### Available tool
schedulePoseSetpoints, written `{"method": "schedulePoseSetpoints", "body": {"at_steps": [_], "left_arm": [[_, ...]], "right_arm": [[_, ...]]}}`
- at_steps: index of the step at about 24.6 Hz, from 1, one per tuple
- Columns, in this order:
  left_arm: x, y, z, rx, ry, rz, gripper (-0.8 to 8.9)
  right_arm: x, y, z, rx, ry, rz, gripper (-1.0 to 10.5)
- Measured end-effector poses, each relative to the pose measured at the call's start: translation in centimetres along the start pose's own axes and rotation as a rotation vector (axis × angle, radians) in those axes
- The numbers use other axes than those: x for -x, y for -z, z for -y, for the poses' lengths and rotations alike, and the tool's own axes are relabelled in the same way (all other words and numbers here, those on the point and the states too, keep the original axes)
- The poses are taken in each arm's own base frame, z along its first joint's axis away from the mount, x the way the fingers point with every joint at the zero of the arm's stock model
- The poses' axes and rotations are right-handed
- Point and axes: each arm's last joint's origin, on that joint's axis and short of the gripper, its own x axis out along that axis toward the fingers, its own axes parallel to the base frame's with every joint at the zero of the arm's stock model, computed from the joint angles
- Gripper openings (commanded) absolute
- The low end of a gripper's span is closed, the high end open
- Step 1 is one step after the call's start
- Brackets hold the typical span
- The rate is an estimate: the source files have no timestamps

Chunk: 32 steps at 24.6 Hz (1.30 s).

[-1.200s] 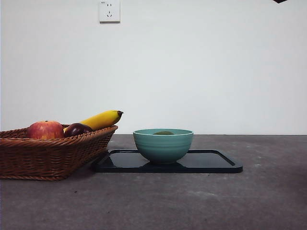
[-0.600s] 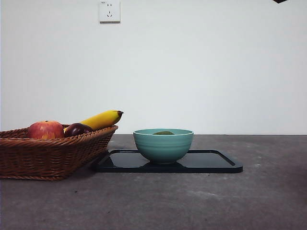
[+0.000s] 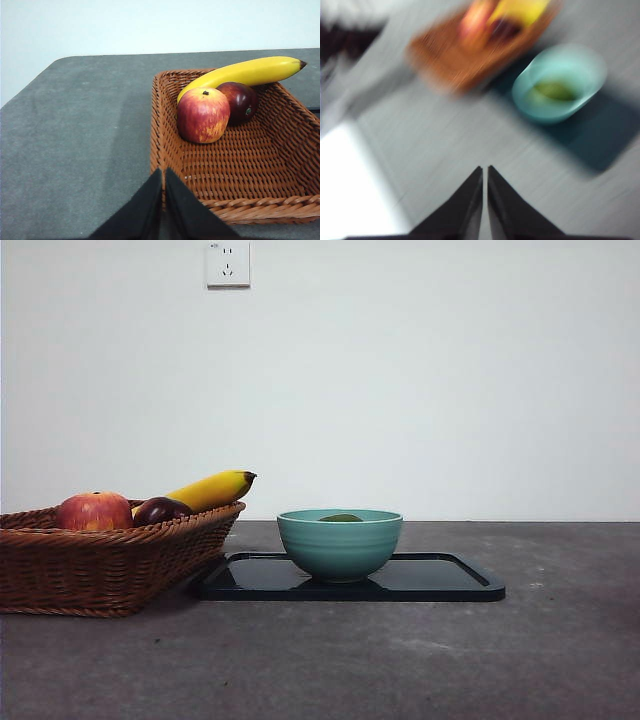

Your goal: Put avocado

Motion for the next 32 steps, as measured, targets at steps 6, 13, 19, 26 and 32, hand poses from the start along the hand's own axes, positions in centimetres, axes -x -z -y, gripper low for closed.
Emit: {"method": "schedulePoseSetpoints", "body": {"at_steps": [6, 13, 19, 26, 32], "left_arm": [[0.0, 0.0, 0.0, 0.0, 0.0, 0.0, 0.09], [0.0, 0.0, 0.0, 0.0, 0.0, 0.0, 0.09], [0.0, 0.0, 0.0, 0.0, 0.0, 0.0, 0.09], [0.0, 0.0, 0.0, 0.0, 0.0, 0.0, 0.09], [0.0, 0.0, 0.0, 0.0, 0.0, 0.0, 0.09]], "right_arm": [[0.9, 4.0, 3.6, 0.006, 0.37, 0.322, 0.1], [-0.4, 9.7, 5.0, 0.021, 0.598, 0.477, 0.1], [-1.7, 12.5, 5.6, -0.023, 0.65, 0.496, 0.1], [-3.1, 15.1, 6.2, -0.094, 0.655, 0.49, 0.1], [-3.4, 15.9, 6.4, -0.149, 0.655, 0.424, 0.1]]}}
